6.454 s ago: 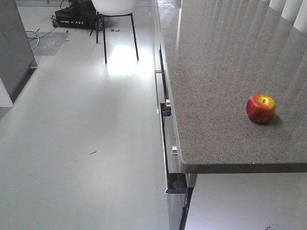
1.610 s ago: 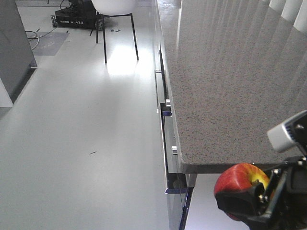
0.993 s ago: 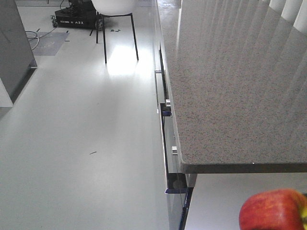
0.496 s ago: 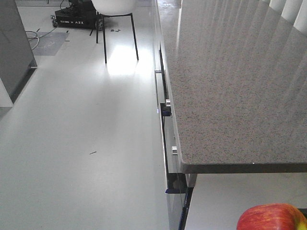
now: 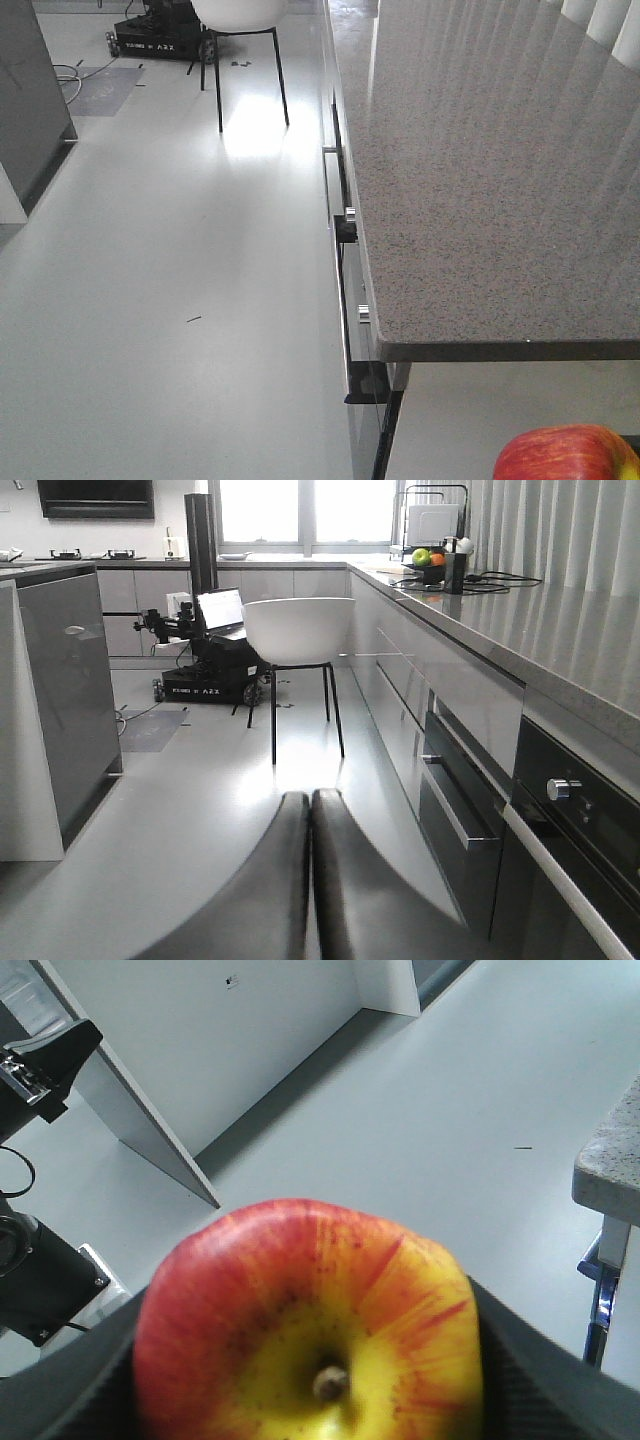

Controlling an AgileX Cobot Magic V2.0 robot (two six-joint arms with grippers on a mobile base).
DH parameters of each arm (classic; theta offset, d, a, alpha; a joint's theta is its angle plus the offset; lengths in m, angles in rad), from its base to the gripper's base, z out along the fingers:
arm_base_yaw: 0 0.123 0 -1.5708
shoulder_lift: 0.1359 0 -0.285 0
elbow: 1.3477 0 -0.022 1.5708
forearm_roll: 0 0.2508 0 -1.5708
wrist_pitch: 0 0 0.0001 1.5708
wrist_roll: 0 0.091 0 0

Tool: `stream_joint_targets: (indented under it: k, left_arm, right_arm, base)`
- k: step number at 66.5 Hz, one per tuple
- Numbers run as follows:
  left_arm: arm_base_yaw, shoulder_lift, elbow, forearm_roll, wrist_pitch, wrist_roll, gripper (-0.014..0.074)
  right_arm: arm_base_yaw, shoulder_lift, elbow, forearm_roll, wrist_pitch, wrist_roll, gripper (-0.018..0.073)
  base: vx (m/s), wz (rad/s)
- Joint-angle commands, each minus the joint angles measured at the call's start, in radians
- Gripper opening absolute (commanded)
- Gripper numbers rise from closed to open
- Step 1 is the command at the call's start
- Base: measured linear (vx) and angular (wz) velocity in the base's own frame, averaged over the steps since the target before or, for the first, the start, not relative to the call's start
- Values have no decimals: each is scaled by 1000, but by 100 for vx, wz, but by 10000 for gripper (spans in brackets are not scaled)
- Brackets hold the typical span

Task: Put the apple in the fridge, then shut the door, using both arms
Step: 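Pull the held apple back toward the robot body with the right gripper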

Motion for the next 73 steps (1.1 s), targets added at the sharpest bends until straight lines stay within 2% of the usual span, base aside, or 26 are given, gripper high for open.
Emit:
stream_joint_targets:
  k: [1, 47, 73]
  left_arm:
    - [-5, -15, 14, 0, -81, -5, -6]
    - [-5, -15, 14, 0, -81, -5, -6]
    - [-5, -15, 14, 0, -81, -5, -6]
  right_arm:
    - [0, 8, -28, 42, -67, -10, 331]
    - [0, 8, -28, 43, -66, -10, 331]
    - [0, 8, -28, 43, -66, -10, 331]
  base:
    - [0, 0]
    - [0, 1]
    - [0, 27]
